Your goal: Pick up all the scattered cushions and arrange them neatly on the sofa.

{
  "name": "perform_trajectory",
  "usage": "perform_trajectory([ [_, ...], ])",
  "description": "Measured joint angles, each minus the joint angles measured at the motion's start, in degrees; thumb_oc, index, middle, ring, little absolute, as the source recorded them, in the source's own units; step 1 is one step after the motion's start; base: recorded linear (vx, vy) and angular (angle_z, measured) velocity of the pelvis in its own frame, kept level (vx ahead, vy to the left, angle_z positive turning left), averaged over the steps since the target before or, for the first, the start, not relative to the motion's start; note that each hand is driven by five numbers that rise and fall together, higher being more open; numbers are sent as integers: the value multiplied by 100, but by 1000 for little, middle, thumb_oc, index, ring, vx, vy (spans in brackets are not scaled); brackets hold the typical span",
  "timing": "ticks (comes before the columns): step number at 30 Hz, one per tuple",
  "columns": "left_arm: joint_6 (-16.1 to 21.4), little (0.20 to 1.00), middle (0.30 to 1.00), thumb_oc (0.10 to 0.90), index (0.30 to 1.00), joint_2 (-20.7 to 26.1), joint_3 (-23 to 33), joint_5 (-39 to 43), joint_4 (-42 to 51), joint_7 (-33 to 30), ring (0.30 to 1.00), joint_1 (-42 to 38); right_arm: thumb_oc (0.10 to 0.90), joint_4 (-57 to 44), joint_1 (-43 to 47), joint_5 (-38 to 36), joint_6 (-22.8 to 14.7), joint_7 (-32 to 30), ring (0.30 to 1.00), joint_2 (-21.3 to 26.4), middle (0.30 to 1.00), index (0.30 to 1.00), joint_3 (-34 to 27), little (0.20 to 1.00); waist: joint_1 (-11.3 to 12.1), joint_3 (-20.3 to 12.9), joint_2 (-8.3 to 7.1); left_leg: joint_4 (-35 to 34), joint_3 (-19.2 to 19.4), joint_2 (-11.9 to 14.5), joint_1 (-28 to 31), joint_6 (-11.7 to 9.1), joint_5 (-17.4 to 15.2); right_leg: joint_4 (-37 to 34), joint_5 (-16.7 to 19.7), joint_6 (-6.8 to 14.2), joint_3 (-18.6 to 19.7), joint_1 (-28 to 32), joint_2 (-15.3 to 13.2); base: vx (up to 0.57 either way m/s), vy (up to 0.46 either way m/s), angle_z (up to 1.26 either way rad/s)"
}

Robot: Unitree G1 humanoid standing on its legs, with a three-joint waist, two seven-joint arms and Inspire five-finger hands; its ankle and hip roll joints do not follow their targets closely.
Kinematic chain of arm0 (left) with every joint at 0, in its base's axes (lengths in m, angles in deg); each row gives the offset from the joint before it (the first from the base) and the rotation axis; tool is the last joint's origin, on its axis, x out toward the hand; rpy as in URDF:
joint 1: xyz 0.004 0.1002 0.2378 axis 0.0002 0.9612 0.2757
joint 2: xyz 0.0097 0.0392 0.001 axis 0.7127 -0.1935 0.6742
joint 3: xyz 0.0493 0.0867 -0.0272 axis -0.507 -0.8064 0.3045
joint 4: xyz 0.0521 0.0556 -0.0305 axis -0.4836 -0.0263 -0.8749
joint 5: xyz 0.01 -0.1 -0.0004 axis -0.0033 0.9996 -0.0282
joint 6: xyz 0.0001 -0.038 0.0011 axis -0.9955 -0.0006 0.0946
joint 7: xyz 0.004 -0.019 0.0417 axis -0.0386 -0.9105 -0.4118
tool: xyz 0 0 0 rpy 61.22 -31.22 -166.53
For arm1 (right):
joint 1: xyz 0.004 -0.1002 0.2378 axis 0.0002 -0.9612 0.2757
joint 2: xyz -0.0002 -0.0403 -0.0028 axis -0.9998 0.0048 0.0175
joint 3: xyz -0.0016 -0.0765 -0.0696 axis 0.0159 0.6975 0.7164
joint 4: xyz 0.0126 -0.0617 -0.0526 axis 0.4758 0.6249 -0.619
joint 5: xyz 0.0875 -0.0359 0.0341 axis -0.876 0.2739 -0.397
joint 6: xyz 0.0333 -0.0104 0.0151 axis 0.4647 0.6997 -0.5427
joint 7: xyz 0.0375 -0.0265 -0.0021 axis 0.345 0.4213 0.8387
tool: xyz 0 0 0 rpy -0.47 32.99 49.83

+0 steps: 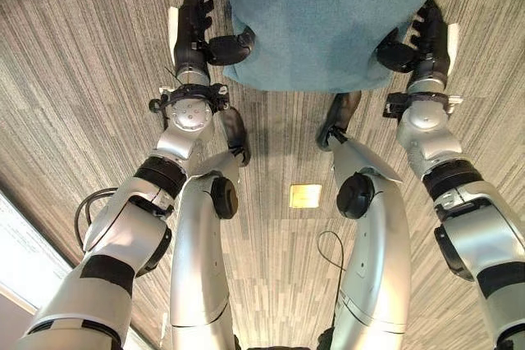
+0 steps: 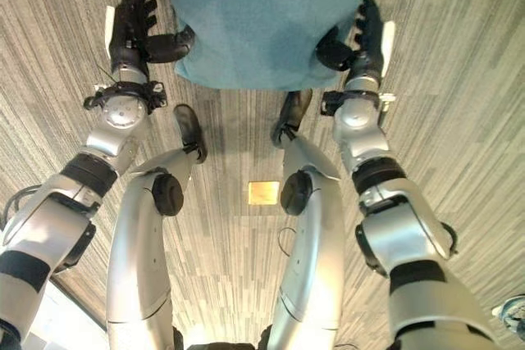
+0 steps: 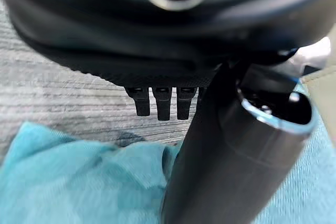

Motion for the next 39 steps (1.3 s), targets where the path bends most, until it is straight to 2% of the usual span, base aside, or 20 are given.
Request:
perform_trajectory([
  [6, 66, 900, 900, 800, 900, -539, 55, 457, -39, -91, 900, -69, 800, 0, 177, -95, 0, -149, 900, -359, 900, 900, 1, 900, -121, -2, -24, -129, 0, -54, 0, 37, 62, -123, 56, 64, 3, 27, 1, -4, 0, 1],
  [7, 115, 900, 900, 800, 900, -661, 54, 658, -40, -158, 900, -151, 734, 0, 211, -106, -2, -194, 801, -412, 801, 801, 1, 801, -120, -2, -27, -154, 3, -60, 4, 40, 75, -136, 90, 65, 2, 38, 5, 0, 0, 0],
  [8, 123, 827, 827, 751, 827, -698, 71, 807, -43, -174, 827, -193, 585, 1, 228, -150, -2, -217, 578, -440, 578, 578, 0, 578, -122, -1, -28, -158, -1, -59, 9, 42, 76, -148, 97, 69, -2, 47, 4, 0, 0, 0],
  [9, 132, 439, 439, 493, 439, -708, 102, 891, -45, -176, 439, -208, 489, 0, 238, -163, -2, -219, 434, -457, 434, 434, 1, 434, -125, -1, -29, -161, -4, -57, 21, 44, 79, -171, 114, 67, -9, 73, 3, -8, 35, -3],
  [10, 142, 300, 300, 400, 300, -698, 107, 956, -47, -176, 300, -204, 400, 1, 238, -190, -2, -219, 300, -461, 300, 300, 0, 300, -126, -1, -29, -170, -3, -52, 37, 46, 80, -190, 123, 67, -10, 91, 6, -6, 39, -3],
  [12, 174, 300, 300, 400, 300, -685, 163, 1108, -46, -176, 300, -182, 400, 0, 231, -207, -5, -229, 300, -458, 300, 300, -5, 300, -134, -2, -32, -169, -1, -67, 60, 50, 82, -207, 140, 81, -7, 119, 8, -8, 48, -1],
  [14, 267, 300, 300, 400, 300, -628, 490, 1376, -8, -178, 300, -141, 400, -96, 224, -237, -18, -283, 300, -451, 300, 300, -89, 300, -201, -3, -40, -164, 3, -79, 57, 68, 92, -225, 163, 107, 5, 123, 14, -5, 16, 0],
  [16, 351, 300, 300, 400, 300, -442, 523, 1551, -10, -191, 300, -113, 400, -159, 228, -240, -25, -311, 300, -445, 300, 300, -131, 300, -249, -3, -41, -167, 5, -83, 56, 77, 97, -273, 181, 123, 6, 142, 20, -26, 25, -3],
  [21, 393, 300, 300, 400, 300, 84, 747, 1544, 477, -164, 300, 248, 400, -955, -122, -173, -32, -298, 300, -275, 300, 300, -129, 300, -249, -2, -44, -155, -21, -64, 61, 83, 100, -346, 245, 143, -22, 204, 60, -53, 15, -4],
  [24, 424, 300, 300, 400, 300, 61, 1047, 1547, 702, -176, 300, 363, 400, -1162, -214, -88, -27, -311, 300, -308, 300, 300, -180, 300, -214, -2, -44, -337, -44, -67, 137, 83, 191, -591, 346, 152, -92, 349, 94, -72, -14, -1],
  [27, 411, 300, 300, 400, 300, -17, 1368, 1529, 1079, -172, 300, 862, 400, -1349, -588, 158, 12, -324, 300, -373, 300, 300, -200, 300, -241, 10, -97, -765, -88, -129, 661, 31, 366, -955, 441, 169, -195, 897, 90, -110, -30, 11],
  [29, 414, 300, 300, 400, 300, -118, 1386, 1433, 1186, -177, 300, 1299, 400, -1531, -990, 384, 17, -319, 300, -433, 300, 300, -215, 300, -233, -67, -123, -1114, -98, -209, 1144, -16, 477, -1215, 462, 195, -206, 1353, 106, -98, -35, 15],
  [32, 425, 300, 300, 400, 300, -217, 1580, 1091, 1831, -184, 300, 2206, 400, -2424, -1975, 737, 36, -328, 300, -693, 300, 300, -560, 300, -237, -66, -144, -1722, -207, -303, 2061, -137, 681, -1702, 530, 175, -346, 2262, 129, -63, -45, 16],
  [33, 435, 300, 300, 400, 300, -261, 1575, 992, 1840, -183, 300, 2401, 400, -2489, -2217, 836, 32, -324, 300, -756, 300, 300, -619, 300, -215, -129, -163, -1878, -255, -323, 2314, -182, 724, -1770, 529, 177, -341, 2484, 128, -27, -34, 10],
  [35, 440, 300, 300, 400, 300, -364, 1570, 821, 1948, -182, 300, 2734, 400, -2519, -2625, 1014, 30, -307, 300, -865, 300, 300, -632, 300, -105, -465, -192, -2066, -311, -375, 2488, -220, 741, -1923, 449, 261, -361, 2631, 162, -9, -36, 6],
  [36, 446, 300, 300, 400, 300, -374, 1571, 787, 2107, -179, 300, 2897, 400, -2617, -2797, 1049, 38, -297, 300, -876, 300, 300, -687, 300, -61, -475, -205, -2112, -318, -341, 2588, -253, 767, -1945, 455, 247, -371, 2735, 178, 29, -70, 0],
  [37, 447, 300, 300, 400, 300, -394, 1585, 654, 2462, -170, 300, 3136, 400, -2919, -3080, 1149, 55, -284, 300, -1012, 300, 300, -899, 300, 35, -262, -256, -2284, -324, -342, 3009, -288, 815, -2107, 542, 141, -448, 3168, 209, 37, -66, -2],
  [39, 451, 300, 300, 400, 300, -463, 1572, 616, 2539, -160, 300, 3539, 400, -2976, -3485, 1250, 59, -261, 300, -1132, 300, 300, -887, 300, 41, -251, -274, -2469, -376, -326, 3487, -332, 843, -2208, 530, 138, -515, 3645, 214, 38, -70, 7],
])
